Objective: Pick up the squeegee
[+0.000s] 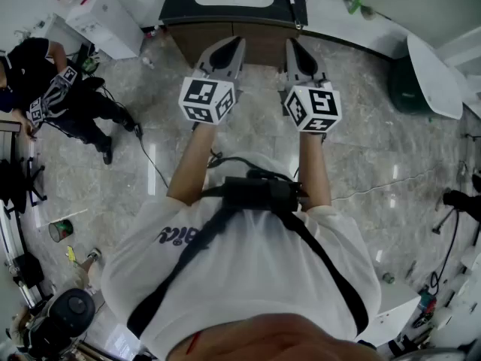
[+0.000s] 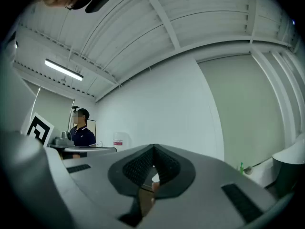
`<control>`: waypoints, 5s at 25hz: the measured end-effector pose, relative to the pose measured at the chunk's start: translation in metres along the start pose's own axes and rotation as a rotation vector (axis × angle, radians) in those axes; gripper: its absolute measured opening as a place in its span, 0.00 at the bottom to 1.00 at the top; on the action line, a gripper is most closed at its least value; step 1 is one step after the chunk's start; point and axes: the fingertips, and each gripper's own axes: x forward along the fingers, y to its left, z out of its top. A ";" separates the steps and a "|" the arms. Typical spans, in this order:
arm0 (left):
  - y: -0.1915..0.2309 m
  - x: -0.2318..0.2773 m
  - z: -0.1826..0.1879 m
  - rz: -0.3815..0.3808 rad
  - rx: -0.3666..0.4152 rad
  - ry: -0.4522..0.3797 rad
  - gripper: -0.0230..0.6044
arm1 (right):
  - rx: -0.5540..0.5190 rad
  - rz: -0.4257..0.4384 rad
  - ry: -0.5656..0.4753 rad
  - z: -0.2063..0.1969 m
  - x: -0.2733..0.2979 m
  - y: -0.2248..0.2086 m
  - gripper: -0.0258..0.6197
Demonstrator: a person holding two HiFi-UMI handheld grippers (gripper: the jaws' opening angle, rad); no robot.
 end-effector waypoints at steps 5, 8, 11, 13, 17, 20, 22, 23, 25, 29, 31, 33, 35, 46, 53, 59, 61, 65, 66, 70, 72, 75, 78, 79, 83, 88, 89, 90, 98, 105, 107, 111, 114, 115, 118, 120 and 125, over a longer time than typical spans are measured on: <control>-0.007 0.001 0.003 -0.006 0.006 -0.006 0.06 | -0.014 0.000 -0.011 0.005 -0.006 0.000 0.05; -0.017 0.001 0.003 -0.017 0.008 -0.008 0.06 | -0.015 -0.004 -0.013 0.006 -0.014 -0.003 0.05; -0.022 0.003 0.002 -0.025 0.004 -0.006 0.06 | -0.015 -0.008 -0.011 0.006 -0.018 -0.007 0.05; -0.026 0.007 0.001 -0.027 -0.001 -0.002 0.06 | -0.016 -0.009 -0.008 0.006 -0.019 -0.011 0.05; -0.034 0.014 -0.003 -0.032 -0.004 0.005 0.06 | -0.009 -0.015 -0.006 0.007 -0.021 -0.022 0.05; -0.034 0.017 -0.005 -0.026 -0.012 0.006 0.06 | 0.023 -0.029 -0.007 0.005 -0.022 -0.029 0.05; -0.033 0.021 -0.008 -0.020 -0.018 0.012 0.06 | 0.041 -0.031 -0.005 0.002 -0.021 -0.034 0.05; -0.034 0.023 -0.010 -0.019 -0.019 0.016 0.06 | 0.050 -0.030 -0.003 0.000 -0.020 -0.037 0.05; -0.037 0.026 -0.014 -0.020 -0.019 0.024 0.05 | 0.069 -0.032 0.002 -0.004 -0.020 -0.043 0.05; -0.037 0.030 -0.019 -0.015 -0.028 0.035 0.06 | 0.092 -0.015 0.008 -0.009 -0.018 -0.046 0.05; -0.037 0.032 -0.021 -0.008 -0.032 0.041 0.06 | 0.099 -0.004 0.012 -0.012 -0.017 -0.047 0.05; -0.039 0.036 -0.026 -0.006 -0.039 0.050 0.06 | 0.106 0.002 0.017 -0.015 -0.017 -0.050 0.05; -0.039 0.042 -0.032 -0.008 -0.046 0.059 0.06 | 0.113 0.004 0.024 -0.019 -0.013 -0.054 0.05; -0.053 0.059 -0.048 0.004 -0.027 0.099 0.06 | 0.172 -0.021 0.056 -0.042 -0.014 -0.094 0.05; -0.032 0.074 -0.061 -0.007 -0.044 0.112 0.06 | 0.195 -0.028 0.095 -0.066 0.016 -0.091 0.05; 0.046 0.153 -0.081 -0.057 -0.076 0.105 0.06 | 0.174 -0.069 0.142 -0.100 0.109 -0.108 0.05; 0.074 0.188 -0.079 -0.067 -0.086 0.093 0.06 | 0.166 -0.088 0.150 -0.102 0.147 -0.123 0.05; 0.129 0.239 -0.065 -0.098 -0.072 0.070 0.06 | 0.127 -0.126 0.139 -0.092 0.217 -0.139 0.05; 0.142 0.248 -0.061 -0.106 -0.064 0.064 0.06 | 0.118 -0.135 0.133 -0.090 0.231 -0.141 0.05; 0.182 0.278 -0.058 -0.119 -0.045 0.049 0.06 | 0.093 -0.159 0.143 -0.097 0.275 -0.150 0.05; 0.190 0.291 -0.069 -0.130 -0.064 0.068 0.06 | 0.099 -0.177 0.170 -0.108 0.285 -0.162 0.05; 0.196 0.316 -0.086 -0.148 -0.087 0.095 0.06 | 0.099 -0.200 0.206 -0.123 0.299 -0.183 0.05; 0.200 0.342 -0.099 -0.156 -0.094 0.116 0.06 | 0.108 -0.213 0.241 -0.140 0.315 -0.208 0.05; 0.201 0.350 -0.103 -0.156 -0.094 0.124 0.05 | 0.111 -0.217 0.256 -0.146 0.320 -0.218 0.05; 0.212 0.387 -0.123 -0.145 -0.107 0.151 0.06 | 0.107 -0.220 0.320 -0.173 0.349 -0.258 0.05; 0.222 0.435 -0.147 -0.134 -0.126 0.204 0.05 | 0.103 -0.209 0.422 -0.207 0.385 -0.310 0.05; 0.223 0.445 -0.152 -0.132 -0.132 0.214 0.06 | 0.101 -0.207 0.446 -0.215 0.390 -0.320 0.05; 0.224 0.455 -0.157 -0.130 -0.137 0.225 0.06 | 0.100 -0.206 0.470 -0.223 0.395 -0.330 0.05; 0.231 0.521 -0.205 -0.104 -0.183 0.319 0.06 | 0.119 -0.199 0.658 -0.294 0.422 -0.400 0.05; 0.243 0.545 -0.244 -0.061 -0.231 0.382 0.06 | 0.125 -0.162 0.795 -0.358 0.439 -0.419 0.14; 0.247 0.549 -0.255 -0.050 -0.250 0.395 0.06 | 0.129 -0.151 0.832 -0.377 0.441 -0.421 0.17; 0.257 0.553 -0.278 -0.026 -0.276 0.433 0.06 | 0.138 -0.138 0.898 -0.413 0.443 -0.420 0.28; 0.262 0.553 -0.292 -0.007 -0.297 0.456 0.06 | 0.144 -0.141 0.961 -0.438 0.440 -0.421 0.29; 0.262 0.554 -0.296 -0.002 -0.301 0.463 0.06 | 0.148 -0.145 0.983 -0.445 0.438 -0.422 0.29; 0.262 0.555 -0.306 0.010 -0.312 0.477 0.06 | 0.157 -0.161 1.047 -0.465 0.431 -0.428 0.29; 0.263 0.556 -0.310 0.018 -0.315 0.487 0.06 | 0.157 -0.174 1.078 -0.474 0.428 -0.431 0.29; 0.261 0.557 -0.311 0.029 -0.315 0.494 0.06 | 0.168 -0.206 1.142 -0.486 0.418 -0.439 0.29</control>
